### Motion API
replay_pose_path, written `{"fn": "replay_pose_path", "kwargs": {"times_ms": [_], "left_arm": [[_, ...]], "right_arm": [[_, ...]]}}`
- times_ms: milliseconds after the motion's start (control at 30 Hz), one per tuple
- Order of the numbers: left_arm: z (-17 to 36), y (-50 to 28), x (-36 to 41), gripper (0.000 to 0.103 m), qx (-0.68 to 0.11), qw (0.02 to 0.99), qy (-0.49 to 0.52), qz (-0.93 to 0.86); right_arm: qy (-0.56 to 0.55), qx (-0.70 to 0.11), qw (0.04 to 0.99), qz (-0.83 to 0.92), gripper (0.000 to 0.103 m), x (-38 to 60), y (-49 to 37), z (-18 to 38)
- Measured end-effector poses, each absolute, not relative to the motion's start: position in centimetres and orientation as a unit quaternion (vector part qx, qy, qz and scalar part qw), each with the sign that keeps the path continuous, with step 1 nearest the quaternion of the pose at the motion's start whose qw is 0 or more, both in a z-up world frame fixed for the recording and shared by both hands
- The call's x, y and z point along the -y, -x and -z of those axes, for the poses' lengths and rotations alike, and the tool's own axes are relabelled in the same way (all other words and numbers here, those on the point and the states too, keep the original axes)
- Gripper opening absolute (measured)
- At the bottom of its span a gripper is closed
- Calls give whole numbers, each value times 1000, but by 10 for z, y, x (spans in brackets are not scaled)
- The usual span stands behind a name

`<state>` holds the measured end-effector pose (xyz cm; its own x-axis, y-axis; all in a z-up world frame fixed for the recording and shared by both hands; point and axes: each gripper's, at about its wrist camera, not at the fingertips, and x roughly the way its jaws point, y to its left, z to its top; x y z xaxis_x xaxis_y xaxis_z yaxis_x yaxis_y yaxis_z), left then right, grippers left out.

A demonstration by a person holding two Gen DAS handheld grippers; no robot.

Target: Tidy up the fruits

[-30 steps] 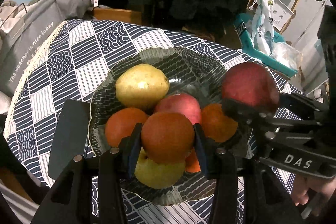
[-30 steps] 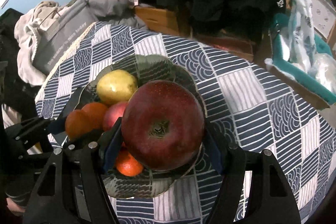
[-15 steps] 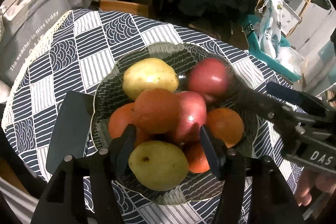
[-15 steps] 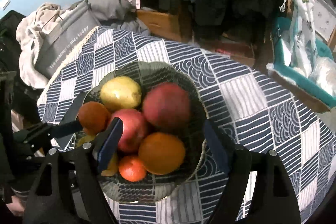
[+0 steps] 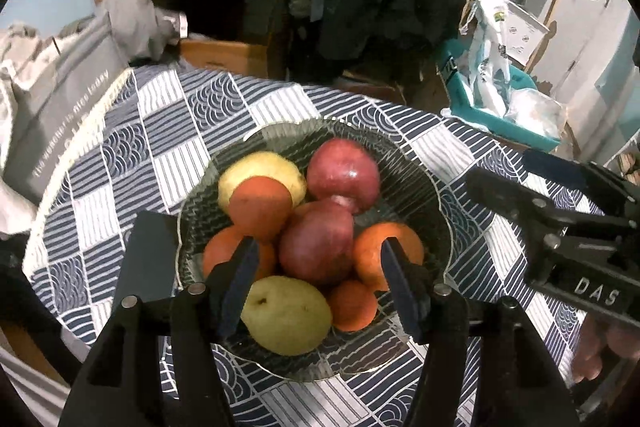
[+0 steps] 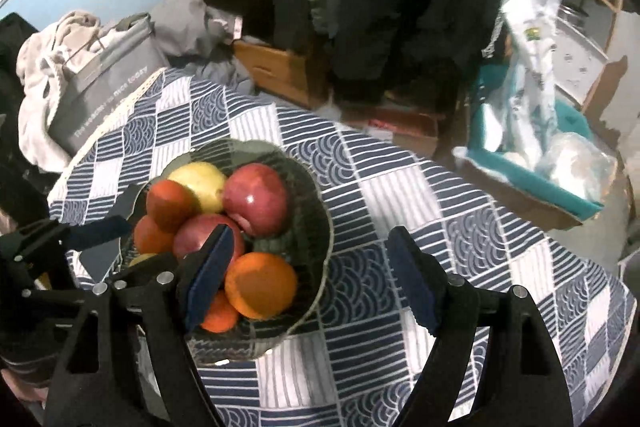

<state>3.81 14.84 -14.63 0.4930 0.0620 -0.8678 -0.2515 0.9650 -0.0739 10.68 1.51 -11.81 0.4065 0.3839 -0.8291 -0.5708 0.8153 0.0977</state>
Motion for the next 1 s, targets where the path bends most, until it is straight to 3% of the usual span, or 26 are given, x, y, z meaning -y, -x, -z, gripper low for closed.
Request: {"fn": "replay_pose_path", "kwargs": {"times_ms": [533,1000], "left_arm": [[84,-20,-124,65,-437,893,75,-73],[37,-3,-104,78,-388,917,44,-75]], "right_arm": [[79,-411,880,-225,84,39,-89,56],[77,-346,912,-208,84,68,-56,-6]]}}
